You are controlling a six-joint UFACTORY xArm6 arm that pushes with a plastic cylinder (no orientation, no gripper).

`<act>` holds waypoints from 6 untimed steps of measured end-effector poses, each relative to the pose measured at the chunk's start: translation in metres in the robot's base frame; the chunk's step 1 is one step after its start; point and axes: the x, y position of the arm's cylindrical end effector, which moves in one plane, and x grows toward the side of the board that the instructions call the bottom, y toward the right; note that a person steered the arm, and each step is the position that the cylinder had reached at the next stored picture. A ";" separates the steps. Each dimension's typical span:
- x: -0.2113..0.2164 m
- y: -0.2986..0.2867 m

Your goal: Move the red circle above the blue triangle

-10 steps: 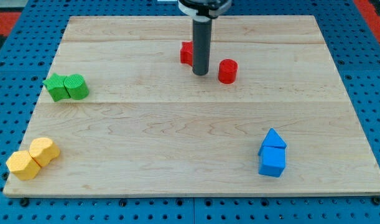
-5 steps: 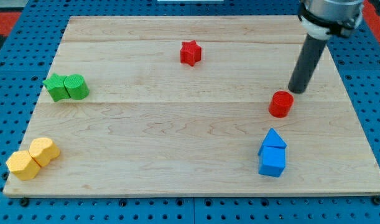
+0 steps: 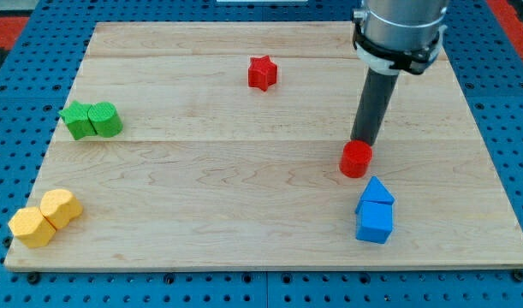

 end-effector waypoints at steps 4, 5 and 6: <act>-0.004 -0.016; 0.001 -0.001; 0.009 0.006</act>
